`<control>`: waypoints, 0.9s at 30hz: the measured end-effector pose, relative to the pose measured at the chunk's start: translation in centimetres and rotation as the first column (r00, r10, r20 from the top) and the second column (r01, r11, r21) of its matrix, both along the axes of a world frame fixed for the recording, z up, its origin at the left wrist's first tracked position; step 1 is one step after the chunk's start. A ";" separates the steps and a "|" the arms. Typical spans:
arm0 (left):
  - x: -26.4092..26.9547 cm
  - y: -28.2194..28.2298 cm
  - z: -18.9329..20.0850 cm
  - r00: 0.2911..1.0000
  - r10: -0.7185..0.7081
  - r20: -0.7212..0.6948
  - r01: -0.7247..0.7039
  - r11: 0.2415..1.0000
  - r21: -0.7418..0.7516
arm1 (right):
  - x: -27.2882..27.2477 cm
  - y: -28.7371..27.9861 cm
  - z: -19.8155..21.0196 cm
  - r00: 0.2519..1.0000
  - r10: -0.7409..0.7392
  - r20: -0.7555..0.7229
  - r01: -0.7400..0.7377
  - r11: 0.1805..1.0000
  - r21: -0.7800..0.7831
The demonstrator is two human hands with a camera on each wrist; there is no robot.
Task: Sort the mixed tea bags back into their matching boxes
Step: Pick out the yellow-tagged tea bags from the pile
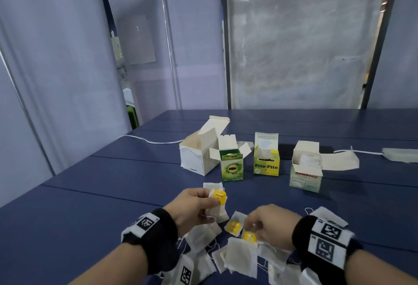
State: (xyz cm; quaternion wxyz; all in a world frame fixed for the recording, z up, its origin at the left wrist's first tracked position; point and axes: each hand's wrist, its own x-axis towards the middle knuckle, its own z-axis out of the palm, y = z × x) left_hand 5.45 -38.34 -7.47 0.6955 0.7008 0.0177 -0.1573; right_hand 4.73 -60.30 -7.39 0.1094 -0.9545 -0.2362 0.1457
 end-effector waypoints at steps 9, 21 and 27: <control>-0.2 0.8 0.0 0.994 0.106 -0.028 -0.108 0.985 -0.138 | 0.9 0.9 0.3 0.981 0.192 0.014 -0.188 0.971 -0.150; -1.3 -0.3 -0.6 0.988 0.141 0.071 -0.139 0.990 -0.032 | -0.4 -2.5 2.4 0.994 -0.102 -0.038 0.109 0.901 0.419; -2.1 -2.6 -0.6 0.995 0.080 0.054 -0.075 0.992 -0.097 | -2.2 -2.1 2.4 0.950 -0.129 -0.284 0.305 0.577 0.758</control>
